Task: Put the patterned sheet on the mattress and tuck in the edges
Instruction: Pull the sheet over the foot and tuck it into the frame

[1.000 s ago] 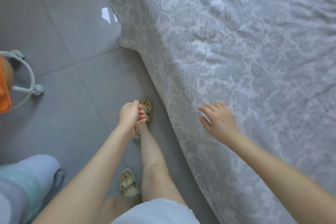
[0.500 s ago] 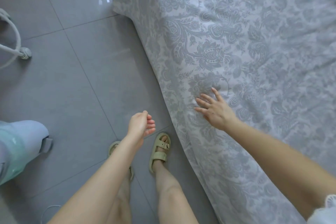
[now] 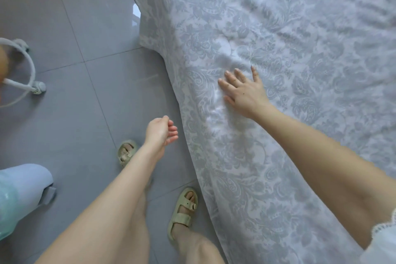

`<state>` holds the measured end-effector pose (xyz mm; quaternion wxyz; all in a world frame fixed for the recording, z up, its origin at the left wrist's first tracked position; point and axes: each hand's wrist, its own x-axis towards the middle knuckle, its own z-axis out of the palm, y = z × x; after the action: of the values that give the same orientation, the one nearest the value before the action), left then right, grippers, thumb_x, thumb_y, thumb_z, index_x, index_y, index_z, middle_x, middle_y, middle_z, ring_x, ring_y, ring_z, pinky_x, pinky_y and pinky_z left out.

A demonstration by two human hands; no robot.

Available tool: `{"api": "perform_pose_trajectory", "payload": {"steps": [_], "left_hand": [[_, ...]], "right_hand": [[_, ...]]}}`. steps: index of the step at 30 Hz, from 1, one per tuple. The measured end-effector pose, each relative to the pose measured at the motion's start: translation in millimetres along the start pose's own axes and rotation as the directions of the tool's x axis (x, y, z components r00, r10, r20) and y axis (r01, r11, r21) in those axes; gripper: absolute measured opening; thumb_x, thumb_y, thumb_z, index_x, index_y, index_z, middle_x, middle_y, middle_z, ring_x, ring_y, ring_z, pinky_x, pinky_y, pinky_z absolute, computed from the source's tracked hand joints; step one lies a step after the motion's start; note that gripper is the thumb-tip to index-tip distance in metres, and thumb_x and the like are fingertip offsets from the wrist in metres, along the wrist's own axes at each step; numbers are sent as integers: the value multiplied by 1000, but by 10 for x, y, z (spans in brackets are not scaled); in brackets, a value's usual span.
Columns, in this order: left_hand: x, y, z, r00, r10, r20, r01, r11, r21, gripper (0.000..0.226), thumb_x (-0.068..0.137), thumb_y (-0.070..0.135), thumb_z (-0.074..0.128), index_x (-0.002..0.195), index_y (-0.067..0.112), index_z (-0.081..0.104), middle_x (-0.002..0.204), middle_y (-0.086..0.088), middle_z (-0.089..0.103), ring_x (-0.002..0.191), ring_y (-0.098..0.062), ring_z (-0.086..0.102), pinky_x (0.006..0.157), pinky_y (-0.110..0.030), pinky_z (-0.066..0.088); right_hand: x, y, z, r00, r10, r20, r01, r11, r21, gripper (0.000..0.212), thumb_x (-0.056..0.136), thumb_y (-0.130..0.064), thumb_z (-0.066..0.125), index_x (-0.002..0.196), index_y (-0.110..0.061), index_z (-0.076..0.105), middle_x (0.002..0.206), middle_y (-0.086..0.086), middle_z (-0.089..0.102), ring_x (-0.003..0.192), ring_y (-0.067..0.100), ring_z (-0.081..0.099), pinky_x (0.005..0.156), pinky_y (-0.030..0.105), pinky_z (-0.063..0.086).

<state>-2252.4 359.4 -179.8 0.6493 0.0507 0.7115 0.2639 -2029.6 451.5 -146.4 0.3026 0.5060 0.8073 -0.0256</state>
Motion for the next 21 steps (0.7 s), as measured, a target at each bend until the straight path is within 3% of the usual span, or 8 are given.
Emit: {"api": "perform_pose_trajectory", "payload": {"steps": [4,11,17,21], "left_hand": [[266,691,38,999,52,-3,-52,999,-12,28,97,16,39,72,10,50,70,-7,52,61,-17,51,58,-25,49],[809,2139,18,973,232,14,-232,973,-19,27,98,17,45,74,12,55,75,-3,56,68,-13,53,67,-24,49],[1381,3141,212,965,257,-57,-260,964,-59,23,97,16,47,76,11,55,75,-2,54,67,-11,51,68,-23,48],[1763,3707,414,969,219,-117,-221,975,-9,24,95,28,49,79,11,49,77,-8,47,73,-19,48,70,-29,50]], "right_hand": [[639,86,-437,999,54,-6,-53,996,72,54,101,-44,22,151,-24,14,158,1,15,146,22,12,116,53,-3],[1859,218,-1113,982,176,-75,-141,931,336,49,101,-37,33,147,-19,29,155,7,25,143,20,23,117,45,11],[2868,395,-1567,985,134,-109,-73,895,439,49,101,-36,32,148,-22,28,156,4,23,144,18,19,116,40,9],[3547,584,-1779,965,120,-233,6,880,475,44,99,-29,35,140,-15,42,149,5,39,139,19,32,113,41,16]]}}
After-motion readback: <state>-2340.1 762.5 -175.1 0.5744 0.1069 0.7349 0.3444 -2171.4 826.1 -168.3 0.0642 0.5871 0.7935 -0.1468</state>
